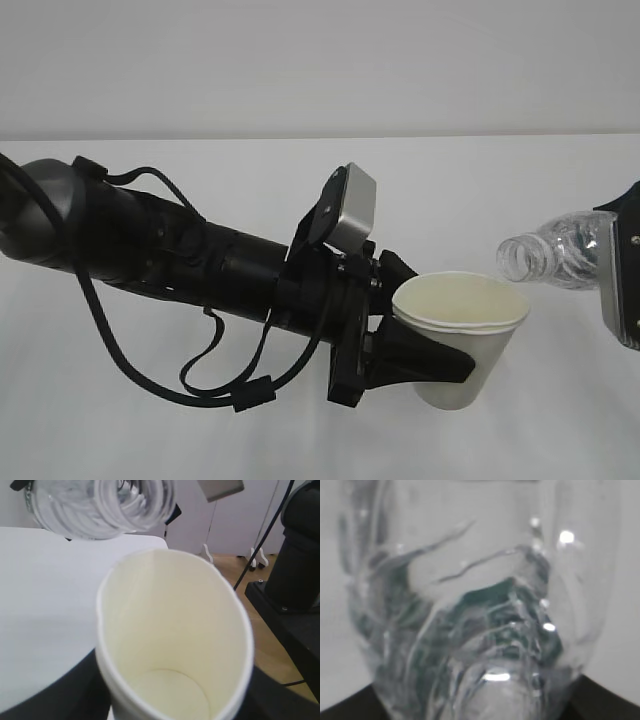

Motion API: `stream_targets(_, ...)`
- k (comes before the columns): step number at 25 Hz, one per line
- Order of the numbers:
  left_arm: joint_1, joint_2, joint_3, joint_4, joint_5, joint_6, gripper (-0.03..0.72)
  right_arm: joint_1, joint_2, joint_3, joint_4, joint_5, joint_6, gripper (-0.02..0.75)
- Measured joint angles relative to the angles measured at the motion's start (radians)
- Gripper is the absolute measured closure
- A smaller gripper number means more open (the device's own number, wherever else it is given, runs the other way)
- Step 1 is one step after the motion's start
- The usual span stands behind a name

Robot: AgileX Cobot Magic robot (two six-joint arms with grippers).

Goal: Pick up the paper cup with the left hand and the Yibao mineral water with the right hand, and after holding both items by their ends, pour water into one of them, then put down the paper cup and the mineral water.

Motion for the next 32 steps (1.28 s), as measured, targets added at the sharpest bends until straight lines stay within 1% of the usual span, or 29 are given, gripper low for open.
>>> stream_targets(7, -0.006, 0.000, -0.004, -0.005, 0.053, -0.001, 0.267, 0.000, 0.000, 0.000, -0.002, 0.002, -0.002, 0.329)
stream_targets(12, -0.048, 0.016, -0.026, -0.035, 0.100, 0.002, 0.241, 0.000, 0.000, 0.000, -0.002, 0.004, -0.002, 0.329)
stream_targets(15, -0.057, 0.027, -0.034, -0.045, 0.105, 0.015, 0.236, 0.000, 0.000, 0.000, -0.002, 0.004, -0.002, 0.328)
stream_targets(21, -0.057, 0.032, -0.034, -0.088, 0.106, 0.039, 0.235, 0.000, 0.000, 0.000, -0.009, 0.004, -0.002, 0.328)
stream_targets(32, -0.057, 0.032, -0.035, -0.095, 0.106, 0.042, 0.235, 0.000, 0.000, 0.000, -0.056, 0.004, -0.002, 0.329)
